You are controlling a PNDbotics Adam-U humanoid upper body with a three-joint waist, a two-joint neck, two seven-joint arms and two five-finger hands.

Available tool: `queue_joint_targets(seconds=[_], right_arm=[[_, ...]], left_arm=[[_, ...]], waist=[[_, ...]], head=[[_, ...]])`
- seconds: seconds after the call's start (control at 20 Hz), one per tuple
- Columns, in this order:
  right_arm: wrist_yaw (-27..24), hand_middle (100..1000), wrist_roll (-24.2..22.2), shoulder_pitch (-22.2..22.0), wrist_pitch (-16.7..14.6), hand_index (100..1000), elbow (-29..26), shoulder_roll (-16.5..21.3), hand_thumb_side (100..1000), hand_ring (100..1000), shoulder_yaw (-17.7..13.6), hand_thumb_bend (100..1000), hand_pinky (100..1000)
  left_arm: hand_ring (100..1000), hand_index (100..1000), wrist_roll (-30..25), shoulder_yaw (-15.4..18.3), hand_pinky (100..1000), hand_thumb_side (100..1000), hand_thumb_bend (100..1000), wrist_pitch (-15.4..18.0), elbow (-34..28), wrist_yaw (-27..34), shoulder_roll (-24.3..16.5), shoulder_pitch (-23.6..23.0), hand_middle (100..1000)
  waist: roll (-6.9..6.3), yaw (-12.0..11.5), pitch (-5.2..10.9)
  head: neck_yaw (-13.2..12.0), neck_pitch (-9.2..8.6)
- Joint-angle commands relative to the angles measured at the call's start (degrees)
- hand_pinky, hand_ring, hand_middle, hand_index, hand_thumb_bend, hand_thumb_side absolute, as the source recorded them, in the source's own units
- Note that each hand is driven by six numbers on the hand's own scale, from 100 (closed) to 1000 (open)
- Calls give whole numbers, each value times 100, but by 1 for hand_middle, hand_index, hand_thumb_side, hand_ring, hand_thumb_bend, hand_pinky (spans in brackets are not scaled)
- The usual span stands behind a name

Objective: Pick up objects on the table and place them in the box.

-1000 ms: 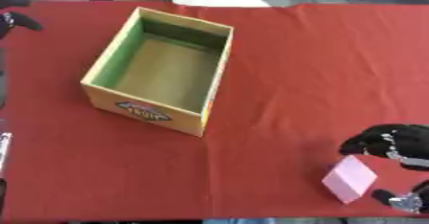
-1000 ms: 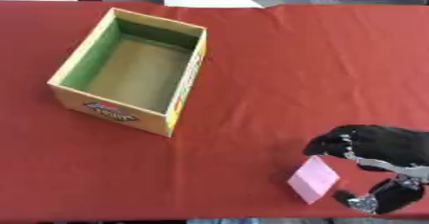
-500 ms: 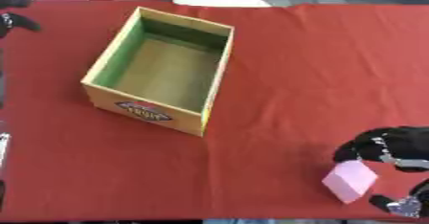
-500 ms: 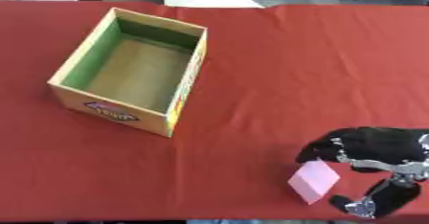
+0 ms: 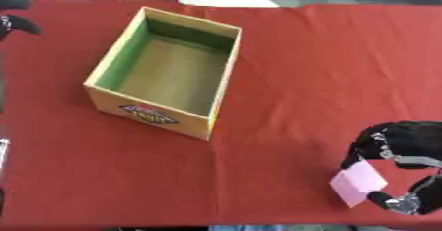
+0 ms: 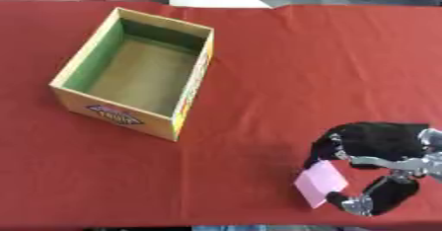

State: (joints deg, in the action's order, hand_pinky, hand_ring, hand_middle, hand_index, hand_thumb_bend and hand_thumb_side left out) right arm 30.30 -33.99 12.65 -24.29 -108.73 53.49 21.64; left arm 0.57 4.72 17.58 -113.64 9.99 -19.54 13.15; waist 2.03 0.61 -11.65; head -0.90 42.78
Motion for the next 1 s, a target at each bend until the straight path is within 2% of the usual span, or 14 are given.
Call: queue_joint_targets(seconds=[0.05, 0.45, 0.5, 0.6, 0.7, 0.9, 1.0], right_arm=[[-23, 654, 13, 45, 15, 813, 15, 86, 401, 731, -13, 108, 817], [-145, 634, -238, 59, 39, 804, 84, -22, 382, 725, 22, 100, 800], [-161, 696, -249, 57, 54, 850, 96, -31, 389, 778, 22, 100, 818], [-168, 761, -257, 55, 100, 883, 104, -38, 414, 827, 3, 122, 844], [-157, 790, -260, 54, 138, 902, 86, -37, 437, 844, -24, 157, 854], [-101, 806, -279, 55, 185, 917, 52, -39, 434, 856, -57, 194, 858], [-60, 782, -322, 68, 191, 912, 47, -40, 429, 831, -49, 196, 848]], left_arm=[[674, 760, -28, 3, 526, 748, 100, -6, -95, -25, -53, 46, 584], [674, 760, -68, 8, 525, 749, 100, -27, -95, -38, -33, 38, 585], [674, 760, -70, 10, 526, 750, 100, -31, -95, -40, -29, 35, 585], [675, 760, -70, 15, 526, 749, 100, -37, -95, -44, -27, 34, 585], [675, 760, -77, 15, 526, 750, 100, -43, -95, -48, -24, 33, 585], [675, 760, -116, 10, 525, 750, 100, -66, -95, -66, -18, 31, 585], [675, 760, -129, 9, 525, 749, 100, -67, -95, -68, -17, 37, 585]], waist=[[-3, -7, 62], [-3, -22, 53], [-3, -23, 53], [-3, -21, 54], [-1, -16, 53], [1, -10, 50], [1, -11, 49]], head=[[9, 53], [3, 61], [-2, 60], [-8, 63], [-6, 63], [-8, 67], [-2, 65]])
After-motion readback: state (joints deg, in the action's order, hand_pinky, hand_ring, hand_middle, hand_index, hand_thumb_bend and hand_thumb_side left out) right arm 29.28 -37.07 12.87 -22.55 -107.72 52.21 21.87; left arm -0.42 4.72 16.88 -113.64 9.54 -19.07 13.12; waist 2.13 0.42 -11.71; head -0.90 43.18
